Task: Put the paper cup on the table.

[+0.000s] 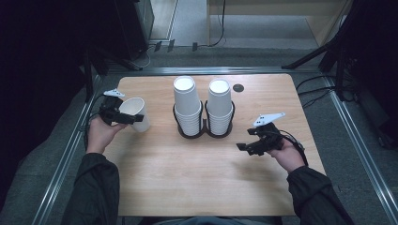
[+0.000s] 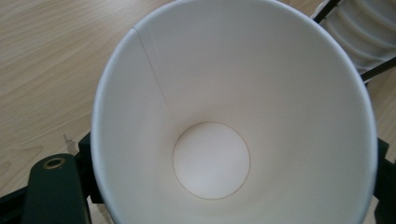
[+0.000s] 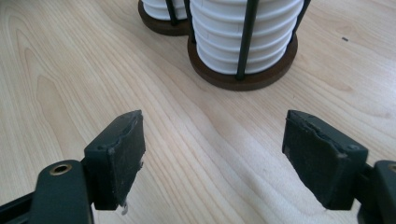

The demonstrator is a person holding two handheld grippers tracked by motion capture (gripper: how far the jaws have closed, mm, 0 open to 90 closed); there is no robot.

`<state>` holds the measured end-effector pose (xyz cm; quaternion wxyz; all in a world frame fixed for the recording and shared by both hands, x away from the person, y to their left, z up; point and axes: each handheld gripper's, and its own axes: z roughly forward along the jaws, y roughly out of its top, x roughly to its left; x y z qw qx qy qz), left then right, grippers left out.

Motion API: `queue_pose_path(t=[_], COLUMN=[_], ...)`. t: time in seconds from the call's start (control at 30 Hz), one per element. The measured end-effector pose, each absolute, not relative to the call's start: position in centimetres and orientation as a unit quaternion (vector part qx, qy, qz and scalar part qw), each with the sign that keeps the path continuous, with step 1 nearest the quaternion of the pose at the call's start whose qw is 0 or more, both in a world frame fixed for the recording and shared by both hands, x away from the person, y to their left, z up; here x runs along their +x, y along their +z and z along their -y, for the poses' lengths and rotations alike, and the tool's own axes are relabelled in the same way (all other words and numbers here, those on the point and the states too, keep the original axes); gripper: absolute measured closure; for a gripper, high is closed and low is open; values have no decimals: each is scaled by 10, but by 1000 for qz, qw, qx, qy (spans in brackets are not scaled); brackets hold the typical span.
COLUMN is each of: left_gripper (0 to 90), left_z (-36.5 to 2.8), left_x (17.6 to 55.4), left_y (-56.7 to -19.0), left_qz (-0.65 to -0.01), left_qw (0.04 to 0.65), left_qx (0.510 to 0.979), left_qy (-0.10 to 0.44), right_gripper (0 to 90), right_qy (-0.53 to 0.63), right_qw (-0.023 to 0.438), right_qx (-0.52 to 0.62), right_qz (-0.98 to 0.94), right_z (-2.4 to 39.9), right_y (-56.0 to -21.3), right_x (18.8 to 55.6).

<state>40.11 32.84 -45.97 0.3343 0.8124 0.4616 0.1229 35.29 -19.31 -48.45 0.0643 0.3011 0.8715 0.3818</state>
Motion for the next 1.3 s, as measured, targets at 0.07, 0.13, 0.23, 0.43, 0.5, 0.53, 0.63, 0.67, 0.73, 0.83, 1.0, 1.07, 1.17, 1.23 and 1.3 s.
queue_pose_path(t=[0.07,0.13,0.23,0.43,0.5,0.53,0.63,0.67,0.73,0.83,1.0,1.07,1.17,1.23,1.3], left_gripper=[165,160,150,138,139,139,137,136,133,132,115,99,44,28,15], left_z=[-329,-330,-333,-331,-330,-328,-328,-329,-330,-331,-332,-333,-334,-335,-336], left_x=[403,405,408,409,409,407,407,406,406,405,403,402,402,402,402], left_y=[-461,-464,-471,-477,-477,-478,-478,-479,-479,-480,-479,-479,-479,-478,-478], left_qz=[-464,-467,-476,-480,-474,-465,-469,-470,-471,-474,-468,-466,-469,-469,-469], left_qw=[334,331,326,314,310,303,308,310,312,314,321,328,336,337,341], left_qx=[811,809,805,808,812,818,815,814,813,810,810,810,805,805,803], left_qy=[123,132,137,135,140,149,144,143,142,143,146,140,141,138,135], right_gripper=[213,213,213,213,213,213,213,213,213,213,211,211,211,210,210], right_qy=[380,380,378,378,378,378,379,379,378,374,372,371,370,370,369], right_qw=[66,66,68,68,68,67,67,66,61,62,63,62,63,63,64], right_qx=[301,302,302,300,299,299,299,299,297,293,291,292,291,290,288], right_qz=[-872,-872,-872,-873,-874,-874,-873,-873,-875,-877,-879,-879,-880,-880,-882], right_z=[194,195,196,196,196,196,196,196,196,195,194,194,193,193,194], right_y=[-484,-484,-485,-486,-485,-485,-485,-484,-484,-484,-484,-484,-484,-484,-484], right_x=[351,350,349,349,349,349,350,350,350,350,350,350,350,350,350])
